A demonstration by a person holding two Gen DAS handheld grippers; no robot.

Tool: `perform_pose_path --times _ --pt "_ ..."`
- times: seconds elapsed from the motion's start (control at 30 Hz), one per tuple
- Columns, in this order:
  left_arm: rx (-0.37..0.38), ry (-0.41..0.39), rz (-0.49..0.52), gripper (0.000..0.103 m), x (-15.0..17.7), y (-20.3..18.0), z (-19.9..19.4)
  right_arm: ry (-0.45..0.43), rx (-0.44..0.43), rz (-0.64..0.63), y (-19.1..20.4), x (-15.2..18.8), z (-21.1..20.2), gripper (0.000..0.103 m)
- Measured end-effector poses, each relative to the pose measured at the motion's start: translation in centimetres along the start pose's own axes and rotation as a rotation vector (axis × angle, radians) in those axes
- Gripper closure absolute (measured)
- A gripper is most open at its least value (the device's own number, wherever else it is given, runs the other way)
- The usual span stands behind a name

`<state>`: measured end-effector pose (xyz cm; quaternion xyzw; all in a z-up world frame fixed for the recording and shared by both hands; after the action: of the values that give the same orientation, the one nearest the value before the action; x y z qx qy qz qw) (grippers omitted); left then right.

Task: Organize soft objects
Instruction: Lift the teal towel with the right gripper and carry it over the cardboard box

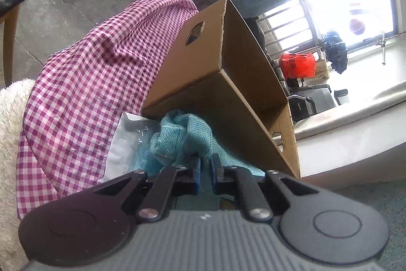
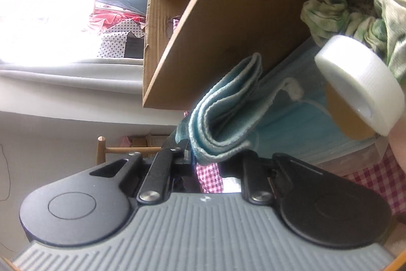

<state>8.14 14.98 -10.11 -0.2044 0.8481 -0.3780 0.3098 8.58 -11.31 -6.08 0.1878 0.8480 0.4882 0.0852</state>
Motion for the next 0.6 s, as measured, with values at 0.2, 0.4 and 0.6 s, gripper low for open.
perform_pose_path --times 0.2,0.4,0.6 --pt "0.052 -0.103 0.079 0.095 0.4 -3.9 -5.6 0.015 -0.1 -0.19 3.3 1.9 -2.1 0.089" --pt "0.104 -0.173 0.231 0.095 -1.7 -10.1 -7.4 -0.043 -0.212 -0.448 8.3 2.9 -5.9 0.089" --pt "0.141 -0.133 0.327 0.095 -6.2 -15.6 -2.3 -0.143 -0.234 -0.573 12.0 -2.3 -10.2 0.089"
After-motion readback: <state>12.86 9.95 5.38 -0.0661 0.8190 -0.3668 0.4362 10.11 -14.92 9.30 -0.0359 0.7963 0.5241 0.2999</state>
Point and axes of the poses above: each gripper's, at about its wrist camera, not at the fingertips, and z roughly the way its jaws point, y to its left, x to its underside, the point moved 3 cm from there along z, roughly the way its jaws point, and after that the axes turned 5 degrees about z, right-handed, at the moved point
